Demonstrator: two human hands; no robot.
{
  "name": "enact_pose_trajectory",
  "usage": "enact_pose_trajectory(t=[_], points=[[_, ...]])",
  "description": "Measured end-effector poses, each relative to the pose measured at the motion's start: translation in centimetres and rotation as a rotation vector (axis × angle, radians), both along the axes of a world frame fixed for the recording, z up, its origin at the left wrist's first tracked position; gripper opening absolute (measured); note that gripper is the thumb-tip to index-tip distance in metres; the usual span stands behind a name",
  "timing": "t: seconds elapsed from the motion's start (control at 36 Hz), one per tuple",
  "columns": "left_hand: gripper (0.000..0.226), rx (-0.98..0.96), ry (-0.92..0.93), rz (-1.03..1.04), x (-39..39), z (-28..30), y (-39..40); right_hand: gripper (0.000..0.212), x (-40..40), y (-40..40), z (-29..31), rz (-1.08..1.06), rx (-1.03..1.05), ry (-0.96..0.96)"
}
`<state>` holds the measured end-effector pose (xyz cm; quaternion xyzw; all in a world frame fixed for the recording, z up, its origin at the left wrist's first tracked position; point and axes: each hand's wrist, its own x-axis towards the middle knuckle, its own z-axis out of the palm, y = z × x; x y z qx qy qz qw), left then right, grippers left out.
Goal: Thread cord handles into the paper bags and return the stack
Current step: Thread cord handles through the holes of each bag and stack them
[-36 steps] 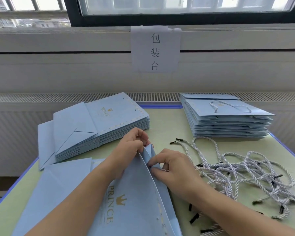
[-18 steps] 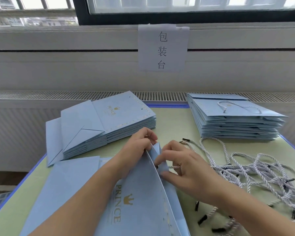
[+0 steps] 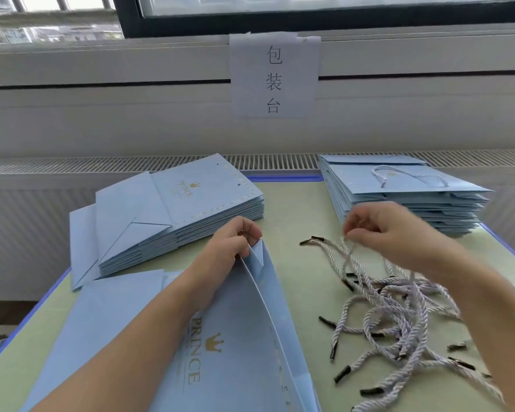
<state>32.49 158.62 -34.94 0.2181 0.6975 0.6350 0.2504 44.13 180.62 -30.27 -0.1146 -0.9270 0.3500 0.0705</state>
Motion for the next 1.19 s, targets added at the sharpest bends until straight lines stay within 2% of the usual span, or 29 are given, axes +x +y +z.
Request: enact_pose_trajectory(t=[0.03, 0.08, 0.14, 0.17, 0.22, 0.33, 0.44, 0.61, 0.78, 0.89, 0.94, 1.0, 1.06, 1.14, 1.19], points=[[0.032, 0.003, 0.003, 0.001, 0.0, -0.1, 0.1, 0.018, 0.1, 0.8, 0.4, -0.063, -0.024, 0.057], [0.032, -0.001, 0.020, 0.000, 0.0, -0.1, 0.4, 0.016, 0.5, 1.7, 1.1, -0.073, -0.216, 0.127], [0.033, 0.004, 0.029, 0.008, 0.1, -0.2, 0.5, 0.014, 0.7, 1.5, 1.3, -0.007, -0.357, 0.100], [0.034, 0.004, 0.031, 0.011, 0.1, -0.2, 0.6, 0.014, 0.6, 1.1, 1.0, 0.032, -0.356, 0.055], [0.035, -0.005, 0.034, 0.014, 0.1, -0.2, 0.6, 0.020, 0.3, -0.1, 0.4, 0.093, -0.209, -0.039], [0.036, -0.014, 0.029, 0.011, 0.0, -0.2, 0.6, 0.035, -0.3, -2.5, -1.0, 0.143, 0.309, -0.189], [0.033, -0.017, 0.024, -0.007, 0.1, -0.1, 0.6, 0.028, -0.4, -3.4, -1.2, 0.084, 0.544, -0.122], [0.038, -0.022, 0.031, -0.018, -0.1, -0.2, 0.7, 0.028, -1.8, -4.1, -1.0, -0.053, 0.616, 0.060], [0.039, -0.028, 0.042, -0.034, -0.1, -0.1, 0.6, 0.041, -4.2, -5.7, -1.6, -0.069, 0.691, -0.053], [0.040, -0.017, 0.039, -0.026, -0.2, 0.0, 0.6, 0.021, -5.6, -6.3, -2.3, -0.045, 0.649, -0.046], [0.039, -0.011, 0.036, -0.034, -0.1, 0.0, 0.6, 0.018, -5.8, -6.6, -2.7, 0.010, 0.653, -0.016], [0.037, -0.010, 0.036, -0.037, -0.1, 0.1, 0.6, 0.018, -5.6, -6.7, -2.9, 0.049, 0.608, 0.031], [0.037, -0.007, 0.032, -0.036, -0.1, 0.1, 0.5, 0.015, -5.3, -6.8, -2.7, 0.053, 0.439, 0.098], [0.038, 0.002, 0.015, -0.031, -0.1, 0.2, 0.5, 0.020, -4.5, -6.8, -2.0, 0.100, -0.147, 0.155], [0.039, 0.010, 0.000, -0.020, -0.2, 0.2, 0.4, 0.026, -4.0, -6.7, -2.0, 0.135, -0.390, 0.152]])
